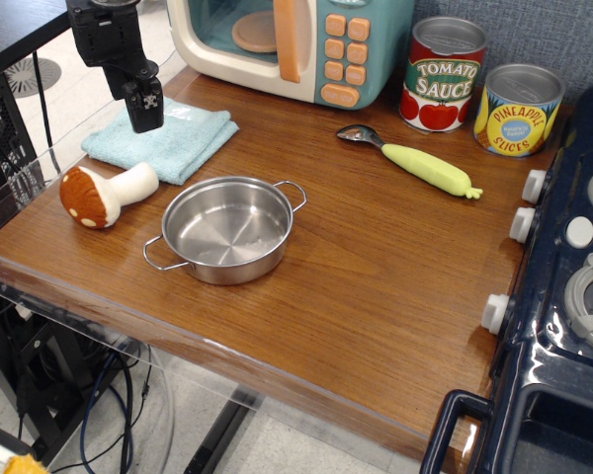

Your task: Move the blue towel to the back left corner of the table

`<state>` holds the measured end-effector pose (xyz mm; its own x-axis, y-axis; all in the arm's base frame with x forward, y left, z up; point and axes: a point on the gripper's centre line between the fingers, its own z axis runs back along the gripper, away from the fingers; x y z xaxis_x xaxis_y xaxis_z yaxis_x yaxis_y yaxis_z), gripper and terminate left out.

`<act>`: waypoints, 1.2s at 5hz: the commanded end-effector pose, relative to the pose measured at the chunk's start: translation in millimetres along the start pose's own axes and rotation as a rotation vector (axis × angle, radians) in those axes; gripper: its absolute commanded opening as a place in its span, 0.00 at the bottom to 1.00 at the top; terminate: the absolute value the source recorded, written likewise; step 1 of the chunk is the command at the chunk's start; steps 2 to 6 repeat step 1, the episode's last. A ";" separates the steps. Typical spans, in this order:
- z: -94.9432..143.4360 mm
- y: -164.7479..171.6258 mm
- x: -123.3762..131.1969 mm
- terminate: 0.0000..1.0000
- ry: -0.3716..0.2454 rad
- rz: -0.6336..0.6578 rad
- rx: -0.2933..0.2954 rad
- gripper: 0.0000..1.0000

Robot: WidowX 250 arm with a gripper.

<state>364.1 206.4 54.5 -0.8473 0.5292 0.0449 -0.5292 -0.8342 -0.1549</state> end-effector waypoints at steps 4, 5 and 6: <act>30.6 2.9 11.0 1.00 0.037 0.003 -0.069 1.00; 30.6 2.9 11.0 1.00 0.037 0.003 -0.069 1.00; 30.6 2.9 11.0 1.00 0.037 0.003 -0.069 1.00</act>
